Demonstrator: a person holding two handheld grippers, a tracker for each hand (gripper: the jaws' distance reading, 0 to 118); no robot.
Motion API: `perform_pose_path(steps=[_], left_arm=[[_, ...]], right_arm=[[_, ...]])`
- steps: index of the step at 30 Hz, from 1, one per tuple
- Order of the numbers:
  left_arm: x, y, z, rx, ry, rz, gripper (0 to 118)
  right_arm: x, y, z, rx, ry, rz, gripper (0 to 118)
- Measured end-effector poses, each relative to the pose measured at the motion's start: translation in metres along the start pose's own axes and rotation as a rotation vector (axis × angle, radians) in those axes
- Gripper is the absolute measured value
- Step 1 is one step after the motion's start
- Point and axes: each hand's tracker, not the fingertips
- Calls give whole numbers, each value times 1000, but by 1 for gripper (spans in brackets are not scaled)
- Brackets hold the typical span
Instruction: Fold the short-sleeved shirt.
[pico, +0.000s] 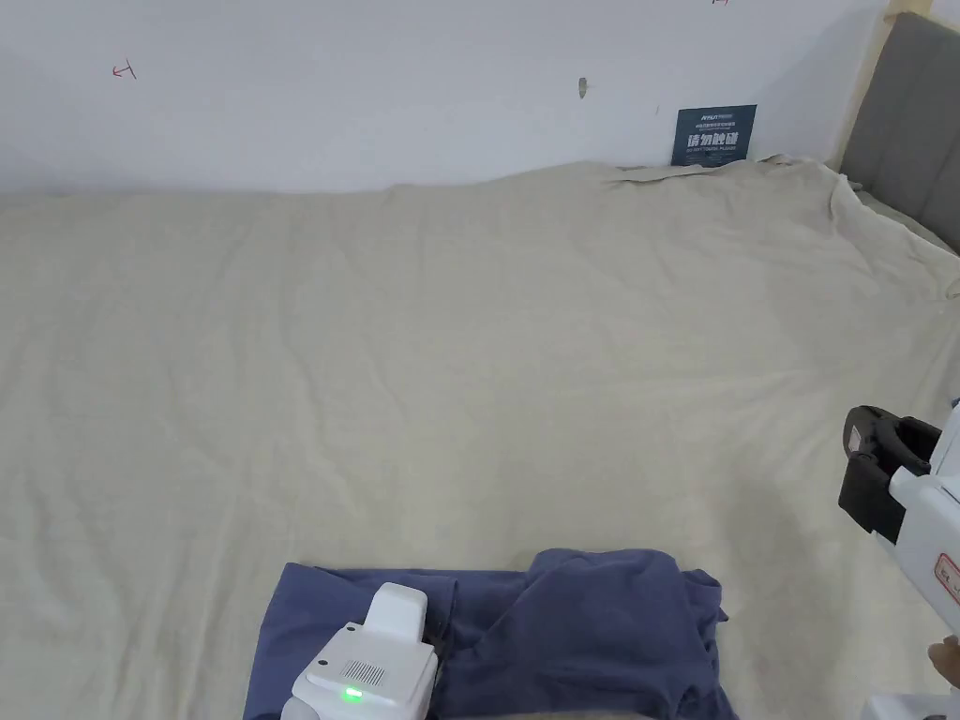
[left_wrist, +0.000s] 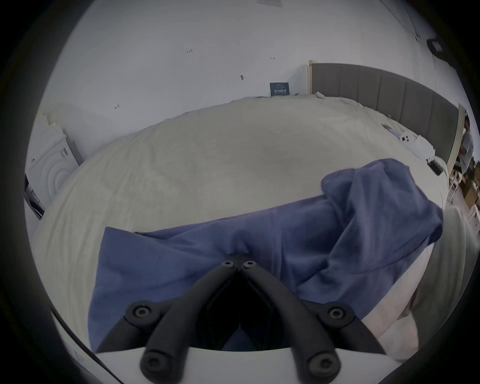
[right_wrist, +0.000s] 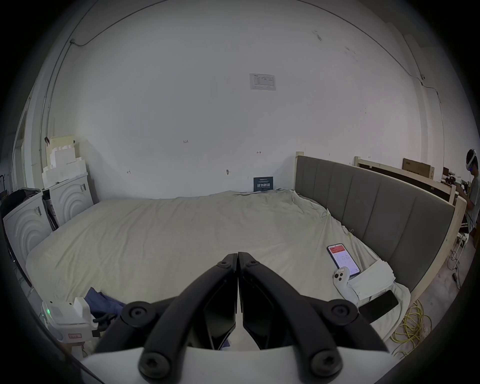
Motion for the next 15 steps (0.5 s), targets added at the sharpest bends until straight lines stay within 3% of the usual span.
perform_pose_path(steps=[4,8,15], left_arm=[[8,14,10,34,-93,63,0],[5,26,25,74,-98,49,0],[-74,47,58,87,-94,131,0]], right_arm=[[2,0,2,0,-8,2,1],[4,1,2,3,-13,-2,1],[-4,4,0,7,4,4,1]])
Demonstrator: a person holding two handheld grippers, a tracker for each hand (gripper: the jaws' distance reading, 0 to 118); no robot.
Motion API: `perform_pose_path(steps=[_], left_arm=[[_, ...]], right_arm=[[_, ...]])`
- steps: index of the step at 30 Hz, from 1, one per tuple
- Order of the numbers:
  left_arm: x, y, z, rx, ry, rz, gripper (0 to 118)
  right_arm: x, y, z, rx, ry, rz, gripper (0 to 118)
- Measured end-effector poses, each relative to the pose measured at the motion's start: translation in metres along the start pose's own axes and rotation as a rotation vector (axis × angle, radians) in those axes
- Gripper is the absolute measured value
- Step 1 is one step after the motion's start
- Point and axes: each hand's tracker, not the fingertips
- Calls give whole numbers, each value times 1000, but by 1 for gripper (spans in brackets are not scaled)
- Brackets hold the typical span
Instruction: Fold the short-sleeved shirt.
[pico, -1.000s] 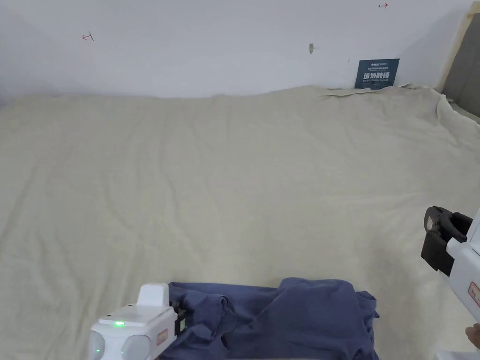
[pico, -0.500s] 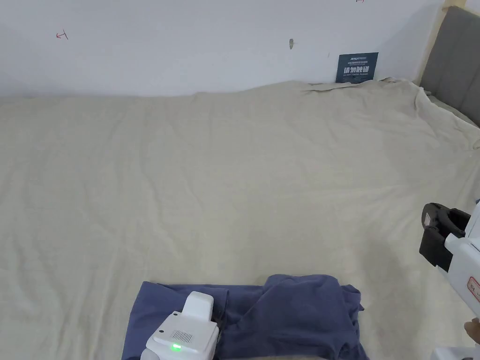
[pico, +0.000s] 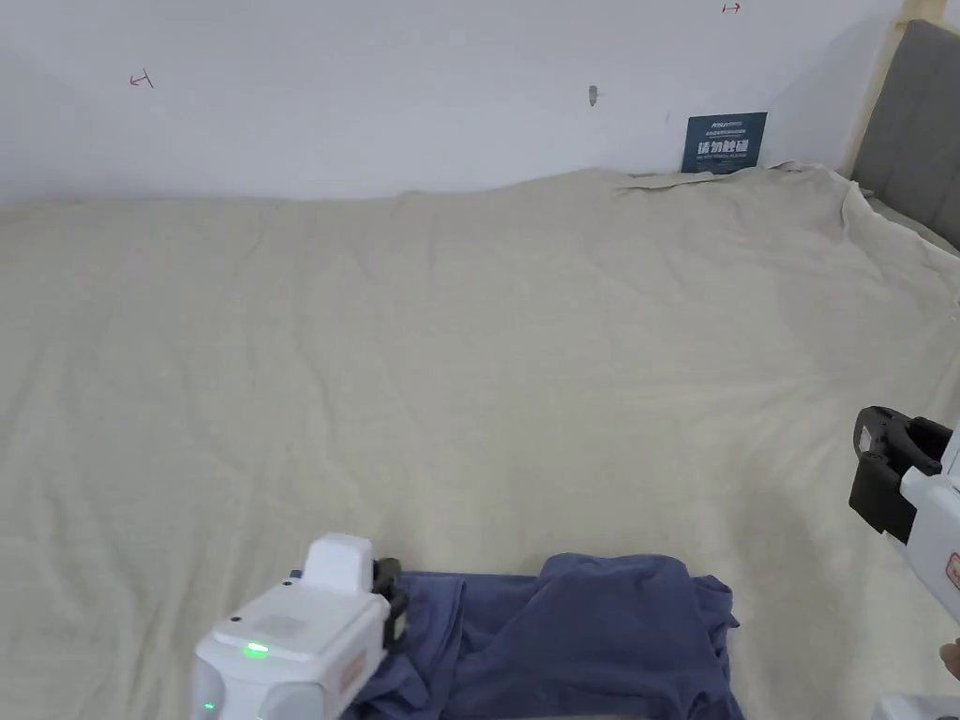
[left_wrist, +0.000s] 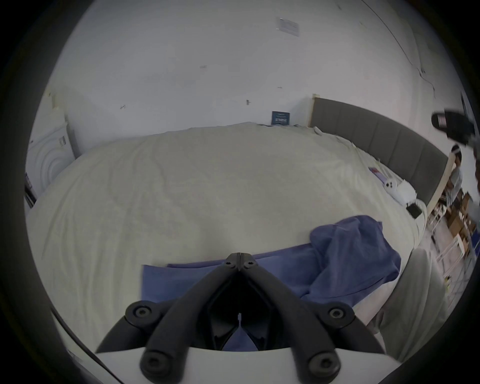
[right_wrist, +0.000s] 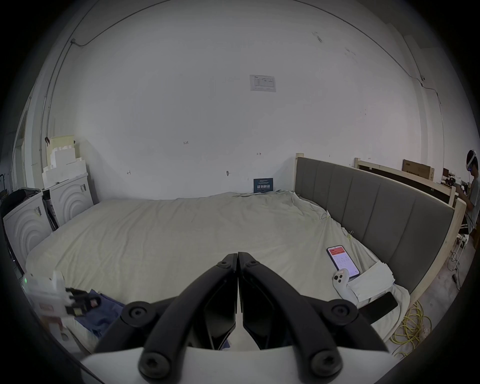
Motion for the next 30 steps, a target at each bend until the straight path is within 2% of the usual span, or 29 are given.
perform_pose_path(steps=[7,11,13,14,17,18,19,26,28,29,30], left_arm=[[-106,18,17,-64,-59,316,0],[-147,14,8,-154,-146,415,0],[-160,8,-2,-216,-187,454,8],[-165,3,-7,-233,-185,476,15],[-163,-4,-16,-300,-188,510,71],[-162,-6,-19,-302,-190,515,85],[-161,-10,-23,-308,-182,517,90],[-158,-27,-47,-347,-193,549,90],[-156,-24,-48,-345,-194,535,84],[-157,-24,-49,-347,-202,534,77],[-157,-24,-49,-348,-210,533,65]], right_arm=[[-10,1,-4,0,22,4,1],[-12,1,-5,-5,28,9,1],[-13,0,-6,-9,31,7,1],[-13,0,-6,-11,31,7,1],[-15,0,-5,-17,27,13,1],[-15,0,-5,-19,25,13,1],[-14,-1,-5,-21,24,13,1],[-11,-3,-7,-36,10,14,1],[-9,-5,-8,-42,7,12,1],[-9,-6,-9,-45,7,9,1],[-8,-6,-9,-48,6,5,1]])
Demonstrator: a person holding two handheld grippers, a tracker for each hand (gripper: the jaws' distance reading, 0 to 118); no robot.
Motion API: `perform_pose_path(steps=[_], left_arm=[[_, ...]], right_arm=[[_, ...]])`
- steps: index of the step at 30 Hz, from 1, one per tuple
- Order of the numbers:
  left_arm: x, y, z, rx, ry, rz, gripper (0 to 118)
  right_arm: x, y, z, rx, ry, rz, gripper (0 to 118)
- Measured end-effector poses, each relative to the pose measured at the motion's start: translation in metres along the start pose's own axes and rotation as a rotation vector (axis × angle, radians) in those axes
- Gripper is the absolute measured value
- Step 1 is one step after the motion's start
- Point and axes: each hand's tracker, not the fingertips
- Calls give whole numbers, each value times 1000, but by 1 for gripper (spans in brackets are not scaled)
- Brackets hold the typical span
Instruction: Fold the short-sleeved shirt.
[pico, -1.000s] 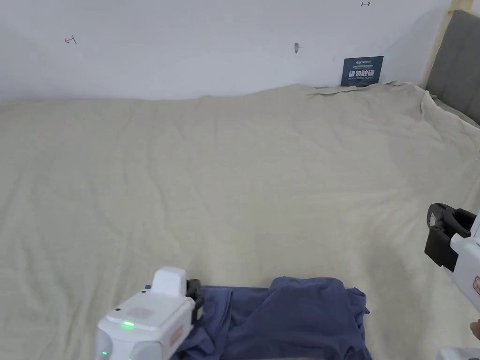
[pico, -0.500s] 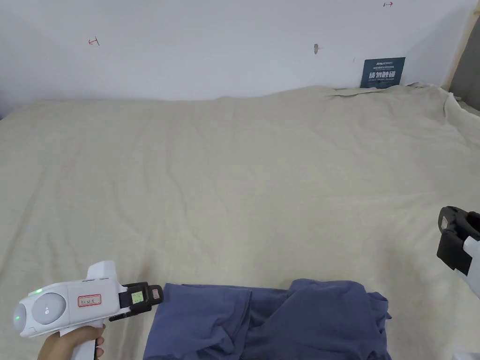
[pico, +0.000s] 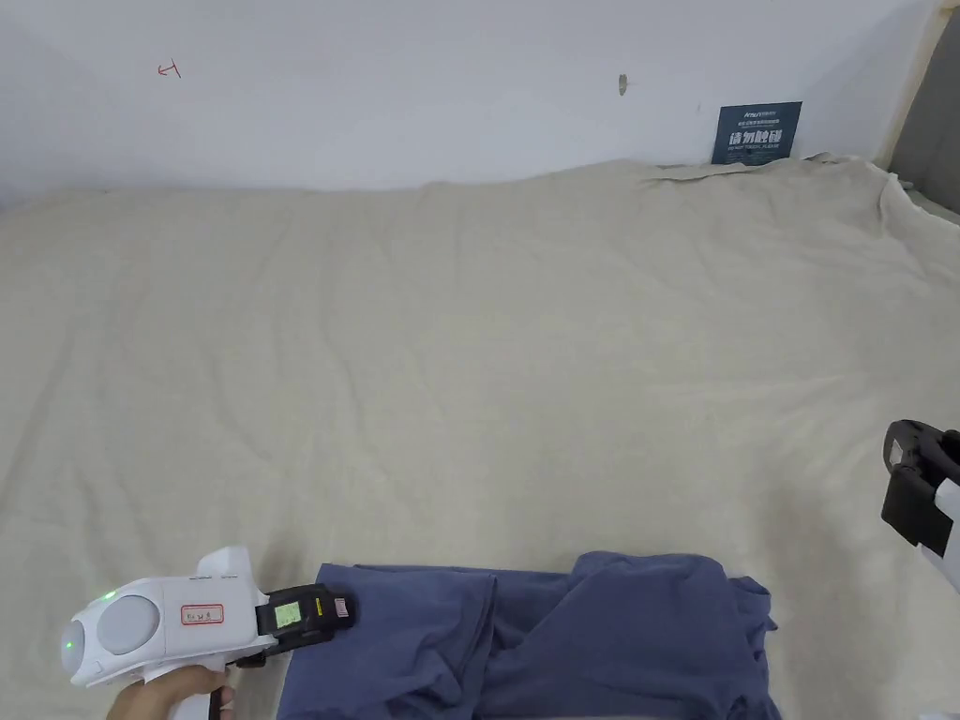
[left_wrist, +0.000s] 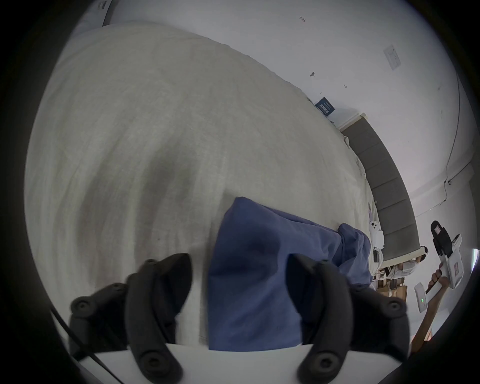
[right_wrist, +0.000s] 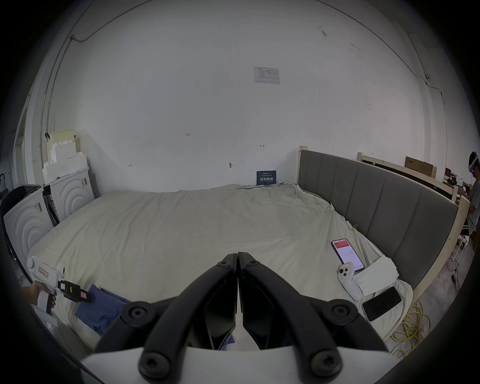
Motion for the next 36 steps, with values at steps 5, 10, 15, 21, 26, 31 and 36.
perform_pose_path(steps=[5,10,15,21,26,31,36], left_arm=[[6,-3,-11,-30,-12,-8,39],[11,-7,-13,-23,-7,-44,12],[20,-8,-2,-8,20,-97,4],[22,-2,29,25,26,-87,2],[16,-2,58,51,63,-53,1],[17,-4,88,87,129,0,1],[28,-3,105,101,158,7,1]], right_arm=[[0,-3,-2,-9,5,-8,1],[0,-4,-2,-14,7,-7,1],[2,-2,-3,-9,6,-13,1],[2,1,-4,-1,13,-11,1],[0,3,-4,7,27,-17,1],[-1,5,-2,14,38,-15,1],[1,4,0,18,44,-18,1]])
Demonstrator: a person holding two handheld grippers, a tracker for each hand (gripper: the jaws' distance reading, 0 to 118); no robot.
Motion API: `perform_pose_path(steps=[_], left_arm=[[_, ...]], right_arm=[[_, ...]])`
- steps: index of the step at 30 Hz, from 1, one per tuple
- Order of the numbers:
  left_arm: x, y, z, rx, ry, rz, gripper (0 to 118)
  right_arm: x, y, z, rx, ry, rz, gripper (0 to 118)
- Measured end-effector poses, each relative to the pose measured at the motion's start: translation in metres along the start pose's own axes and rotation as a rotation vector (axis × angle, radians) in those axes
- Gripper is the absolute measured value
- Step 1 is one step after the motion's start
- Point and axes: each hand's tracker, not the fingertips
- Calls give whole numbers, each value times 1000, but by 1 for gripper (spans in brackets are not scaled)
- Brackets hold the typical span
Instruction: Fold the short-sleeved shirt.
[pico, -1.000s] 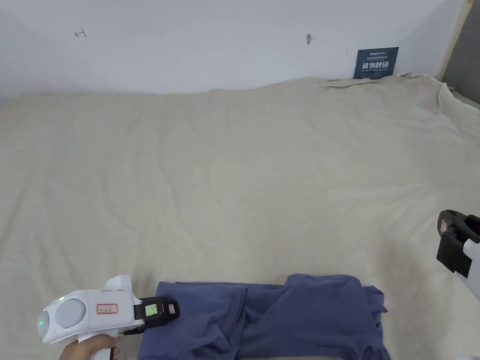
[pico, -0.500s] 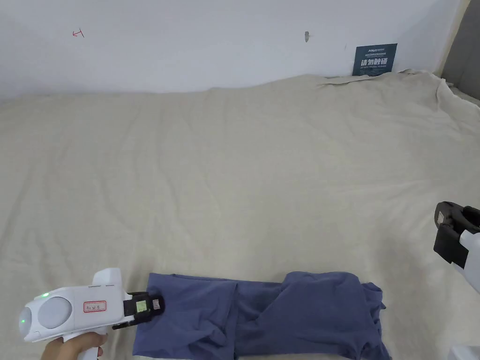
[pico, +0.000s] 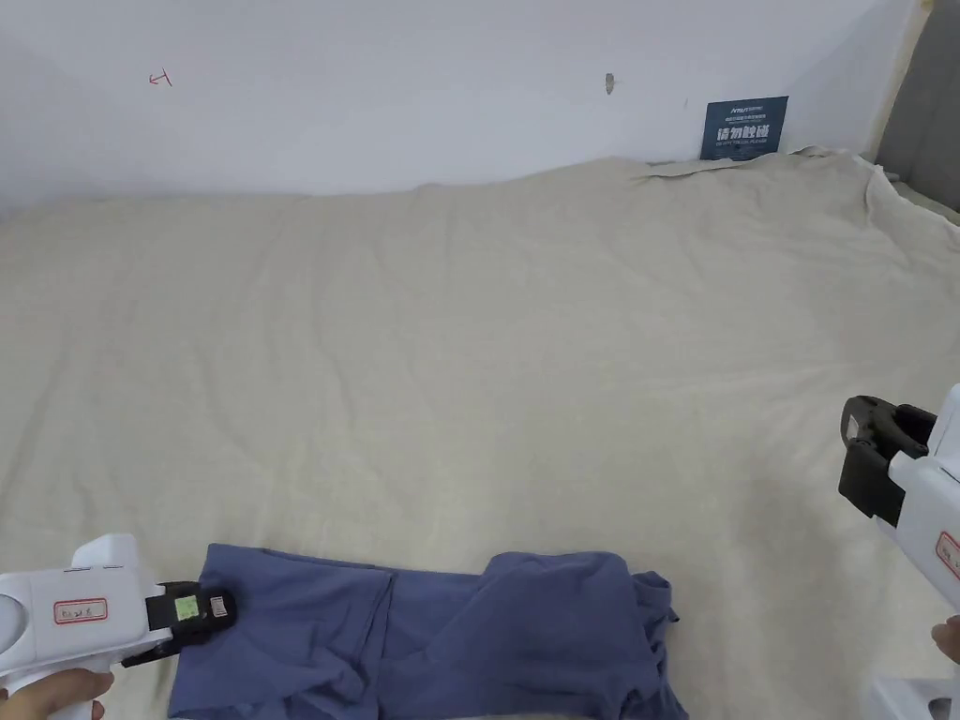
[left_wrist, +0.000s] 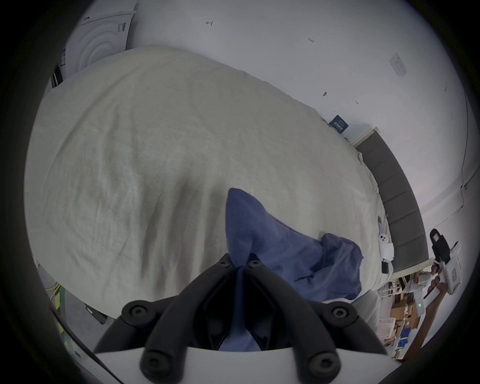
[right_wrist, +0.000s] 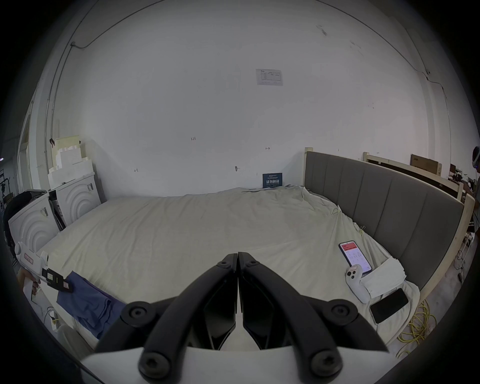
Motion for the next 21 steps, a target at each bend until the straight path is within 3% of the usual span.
perform_pose_path(steps=[4,10,17,21], left_arm=[[35,4,1,-16,-133,29,1],[126,5,-23,-86,-238,-101,1],[209,-4,-86,-190,-280,-240,1],[251,-29,-120,-267,-235,-351,1]], right_arm=[[3,-1,3,1,0,0,1],[9,-3,9,2,-7,-5,1],[20,-5,17,5,-24,-14,1],[26,-7,21,3,-39,-16,1]])
